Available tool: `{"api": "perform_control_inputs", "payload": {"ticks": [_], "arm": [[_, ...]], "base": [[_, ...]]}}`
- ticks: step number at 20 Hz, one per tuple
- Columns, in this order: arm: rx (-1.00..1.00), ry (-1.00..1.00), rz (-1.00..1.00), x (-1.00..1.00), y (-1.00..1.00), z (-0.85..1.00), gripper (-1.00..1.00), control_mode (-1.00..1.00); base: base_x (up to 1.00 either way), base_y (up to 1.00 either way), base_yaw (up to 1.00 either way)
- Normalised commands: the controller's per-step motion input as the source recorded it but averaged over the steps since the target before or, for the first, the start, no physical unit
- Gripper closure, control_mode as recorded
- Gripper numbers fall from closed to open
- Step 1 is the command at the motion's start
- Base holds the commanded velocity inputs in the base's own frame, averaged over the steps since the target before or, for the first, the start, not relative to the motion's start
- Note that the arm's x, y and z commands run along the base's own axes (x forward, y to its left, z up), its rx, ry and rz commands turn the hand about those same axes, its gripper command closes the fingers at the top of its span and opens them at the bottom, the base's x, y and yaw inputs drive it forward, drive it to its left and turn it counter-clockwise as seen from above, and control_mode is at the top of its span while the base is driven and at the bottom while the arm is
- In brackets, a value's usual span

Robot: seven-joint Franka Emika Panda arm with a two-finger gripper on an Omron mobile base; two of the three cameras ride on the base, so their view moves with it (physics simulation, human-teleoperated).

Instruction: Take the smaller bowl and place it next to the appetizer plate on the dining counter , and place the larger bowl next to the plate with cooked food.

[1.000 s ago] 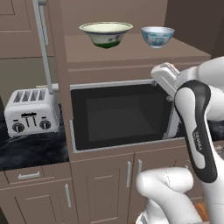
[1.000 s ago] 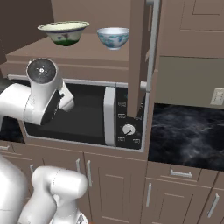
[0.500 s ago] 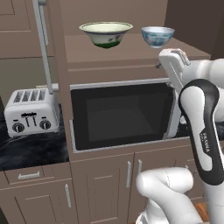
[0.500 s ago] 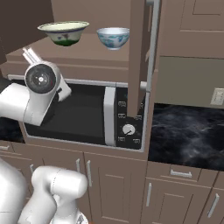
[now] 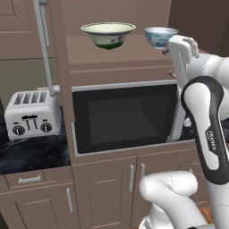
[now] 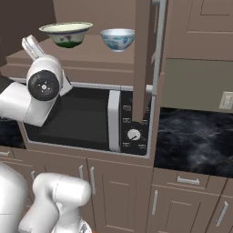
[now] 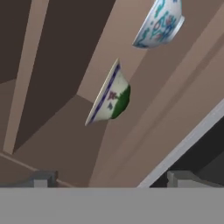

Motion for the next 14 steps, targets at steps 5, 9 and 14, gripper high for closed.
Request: {"api": "perform_control_inputs", "payload": {"ticks": [5, 9, 14], "arm": [[0.07, 0.01, 0.00, 0.08, 0.00, 0.48, -1.00, -1.00], [0.04, 0.01, 0.00, 0.26, 0.00, 0.11, -1.00, -1.00], [0.00, -0.03, 0.00, 0.69, 0.04, 0.00, -1.00, -1.00]], "base": [[0.00, 0.00, 0.00], [0.00, 0.00, 0.00], [0.00, 0.00, 0.00]]}}
